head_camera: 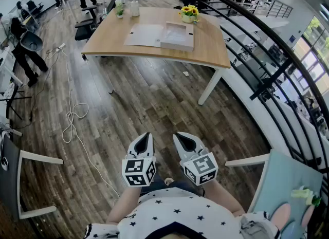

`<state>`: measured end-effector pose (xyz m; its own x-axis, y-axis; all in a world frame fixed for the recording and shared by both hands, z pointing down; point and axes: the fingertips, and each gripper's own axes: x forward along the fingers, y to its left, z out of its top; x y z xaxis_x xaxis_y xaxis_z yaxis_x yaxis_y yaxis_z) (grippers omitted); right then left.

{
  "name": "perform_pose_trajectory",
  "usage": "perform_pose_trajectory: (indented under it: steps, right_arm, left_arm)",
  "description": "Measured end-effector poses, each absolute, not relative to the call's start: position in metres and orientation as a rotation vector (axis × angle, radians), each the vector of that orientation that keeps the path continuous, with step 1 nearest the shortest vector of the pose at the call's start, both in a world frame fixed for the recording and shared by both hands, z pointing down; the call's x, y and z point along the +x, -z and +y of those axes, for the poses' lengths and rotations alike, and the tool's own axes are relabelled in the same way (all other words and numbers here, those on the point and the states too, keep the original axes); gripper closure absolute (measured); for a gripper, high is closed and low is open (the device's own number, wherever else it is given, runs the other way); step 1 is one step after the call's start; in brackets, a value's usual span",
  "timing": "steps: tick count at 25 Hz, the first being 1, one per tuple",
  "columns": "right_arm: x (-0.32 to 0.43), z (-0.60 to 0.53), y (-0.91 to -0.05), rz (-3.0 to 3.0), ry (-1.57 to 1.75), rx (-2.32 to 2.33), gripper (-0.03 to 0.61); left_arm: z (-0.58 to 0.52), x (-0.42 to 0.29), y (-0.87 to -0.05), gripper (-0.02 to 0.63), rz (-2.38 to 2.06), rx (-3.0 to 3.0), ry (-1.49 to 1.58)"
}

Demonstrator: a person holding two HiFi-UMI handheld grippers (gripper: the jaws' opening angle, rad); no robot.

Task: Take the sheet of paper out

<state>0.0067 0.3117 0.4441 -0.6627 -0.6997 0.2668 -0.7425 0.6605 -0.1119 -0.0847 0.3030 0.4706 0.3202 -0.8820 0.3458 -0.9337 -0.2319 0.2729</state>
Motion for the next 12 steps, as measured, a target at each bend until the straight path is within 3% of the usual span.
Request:
perform_pose_trajectory:
  steps: [12]
  right_arm:
    - [0.017,0.369,-0.428,-2.698,-0.243,1.185,0.572]
  left_arm:
    - [0.357,-0.105,-0.445,0.611,-1.695,2.18,-0.126]
